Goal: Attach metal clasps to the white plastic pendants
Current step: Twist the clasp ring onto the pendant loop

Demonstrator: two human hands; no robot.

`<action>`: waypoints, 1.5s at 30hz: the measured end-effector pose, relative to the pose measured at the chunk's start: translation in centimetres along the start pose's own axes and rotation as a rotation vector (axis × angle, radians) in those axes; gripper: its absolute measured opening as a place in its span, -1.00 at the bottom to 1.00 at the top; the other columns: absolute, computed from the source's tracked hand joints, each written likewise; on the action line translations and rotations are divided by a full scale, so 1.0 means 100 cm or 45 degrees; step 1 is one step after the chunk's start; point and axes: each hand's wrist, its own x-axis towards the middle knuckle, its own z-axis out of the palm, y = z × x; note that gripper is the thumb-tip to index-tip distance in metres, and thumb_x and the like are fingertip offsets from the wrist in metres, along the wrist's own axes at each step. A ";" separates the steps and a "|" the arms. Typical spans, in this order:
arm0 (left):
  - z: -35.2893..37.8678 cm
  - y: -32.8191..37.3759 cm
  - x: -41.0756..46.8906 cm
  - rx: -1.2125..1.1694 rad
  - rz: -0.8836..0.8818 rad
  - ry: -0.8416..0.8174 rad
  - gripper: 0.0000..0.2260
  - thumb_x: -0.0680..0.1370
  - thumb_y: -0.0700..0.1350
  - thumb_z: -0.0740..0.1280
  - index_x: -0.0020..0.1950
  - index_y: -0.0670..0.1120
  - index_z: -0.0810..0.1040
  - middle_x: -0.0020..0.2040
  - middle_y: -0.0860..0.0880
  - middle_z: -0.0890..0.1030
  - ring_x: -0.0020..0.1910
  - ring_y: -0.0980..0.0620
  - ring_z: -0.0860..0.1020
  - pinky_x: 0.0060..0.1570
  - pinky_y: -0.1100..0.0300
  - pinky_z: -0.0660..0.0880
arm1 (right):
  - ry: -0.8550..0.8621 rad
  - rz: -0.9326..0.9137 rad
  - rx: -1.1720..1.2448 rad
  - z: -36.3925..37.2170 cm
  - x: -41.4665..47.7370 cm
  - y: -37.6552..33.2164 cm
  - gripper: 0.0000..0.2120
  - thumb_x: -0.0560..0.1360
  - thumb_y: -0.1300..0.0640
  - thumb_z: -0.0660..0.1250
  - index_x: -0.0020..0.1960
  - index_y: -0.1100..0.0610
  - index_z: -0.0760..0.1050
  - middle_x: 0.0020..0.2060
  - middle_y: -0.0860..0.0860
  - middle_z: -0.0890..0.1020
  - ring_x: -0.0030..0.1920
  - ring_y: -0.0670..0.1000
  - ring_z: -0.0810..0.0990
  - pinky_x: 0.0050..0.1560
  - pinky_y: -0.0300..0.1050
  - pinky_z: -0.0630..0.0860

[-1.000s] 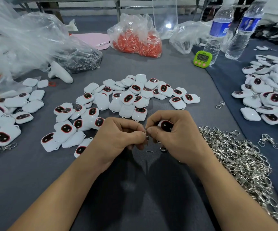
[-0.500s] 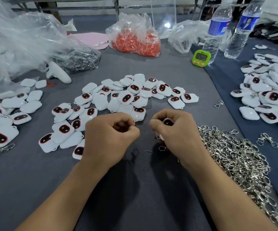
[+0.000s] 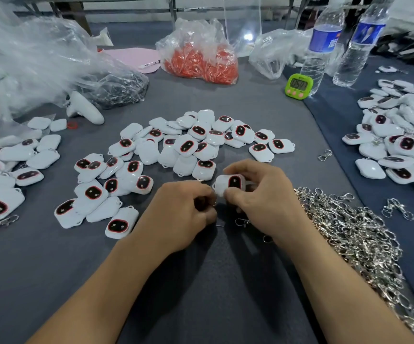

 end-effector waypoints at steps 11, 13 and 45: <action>0.001 -0.008 0.001 0.040 0.042 -0.024 -0.84 0.42 -0.10 0.52 -0.05 0.10 0.71 -0.21 0.18 0.60 -0.20 0.19 0.52 -0.17 0.29 0.42 | -0.106 -0.062 -0.092 -0.002 0.000 -0.004 -0.70 0.37 0.23 0.44 -0.08 -0.18 0.66 -0.21 -0.21 0.72 -0.21 -0.20 0.65 -0.25 -0.40 0.50; 0.002 -0.007 0.001 0.055 0.051 -0.014 -0.85 0.43 -0.09 0.51 -0.04 0.10 0.72 -0.19 0.15 0.62 -0.19 0.17 0.53 -0.14 0.19 0.48 | -0.109 -0.077 -0.120 -0.002 -0.001 -0.004 -0.70 0.37 0.23 0.42 -0.09 -0.18 0.65 -0.22 -0.20 0.72 -0.21 -0.19 0.65 -0.27 -0.41 0.49; 0.001 -0.017 0.006 -0.115 0.041 -0.052 -0.91 0.37 0.00 0.43 -0.15 0.14 0.69 -0.25 0.24 0.63 -0.21 0.21 0.58 -0.24 0.39 0.39 | -0.128 0.023 -0.051 -0.002 0.001 -0.005 -0.66 0.40 0.27 0.40 -0.07 -0.18 0.66 -0.23 -0.12 0.72 -0.26 -0.13 0.61 -0.23 -0.19 0.55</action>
